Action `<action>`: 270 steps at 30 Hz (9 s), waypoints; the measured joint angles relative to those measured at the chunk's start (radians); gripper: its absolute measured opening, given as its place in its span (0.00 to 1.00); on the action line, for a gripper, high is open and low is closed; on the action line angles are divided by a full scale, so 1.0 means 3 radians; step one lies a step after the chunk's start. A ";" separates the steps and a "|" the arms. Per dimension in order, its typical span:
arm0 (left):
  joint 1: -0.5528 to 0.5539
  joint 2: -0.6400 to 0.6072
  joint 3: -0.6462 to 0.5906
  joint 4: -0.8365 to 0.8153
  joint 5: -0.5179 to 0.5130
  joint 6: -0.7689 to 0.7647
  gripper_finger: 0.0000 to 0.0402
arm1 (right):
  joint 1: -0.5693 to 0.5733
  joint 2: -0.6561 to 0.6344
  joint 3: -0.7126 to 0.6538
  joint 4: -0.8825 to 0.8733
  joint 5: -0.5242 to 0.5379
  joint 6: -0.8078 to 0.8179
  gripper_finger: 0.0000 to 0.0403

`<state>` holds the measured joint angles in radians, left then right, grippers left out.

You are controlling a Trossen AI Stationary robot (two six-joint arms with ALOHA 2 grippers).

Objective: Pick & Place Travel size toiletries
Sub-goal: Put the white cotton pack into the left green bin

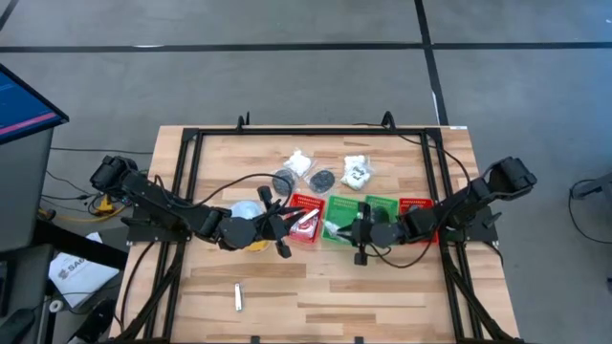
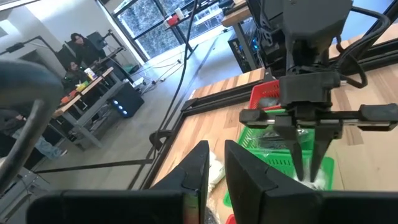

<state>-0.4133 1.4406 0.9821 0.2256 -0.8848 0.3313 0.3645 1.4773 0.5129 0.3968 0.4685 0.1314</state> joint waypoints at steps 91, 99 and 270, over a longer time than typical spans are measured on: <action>0.3154 0.1325 0.0954 -0.1686 0.3124 -0.1469 0.27 | 0.0084 -0.0001 0.0768 -0.1057 -0.0087 -0.0173 0.44; 0.3202 0.1631 0.1057 -0.1756 0.3113 -0.1470 0.36 | 0.0086 -0.0001 0.0768 -0.1183 -0.0089 -0.0031 0.43; 0.0727 0.0186 0.0983 -0.1803 0.0365 -0.0947 0.07 | -0.0548 -0.0534 0.0768 -0.0847 -0.0173 0.0719 0.00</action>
<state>-0.1951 1.4963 1.2770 -0.3152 -0.7753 0.0472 0.2001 1.3171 0.7433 0.1428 0.4165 0.3470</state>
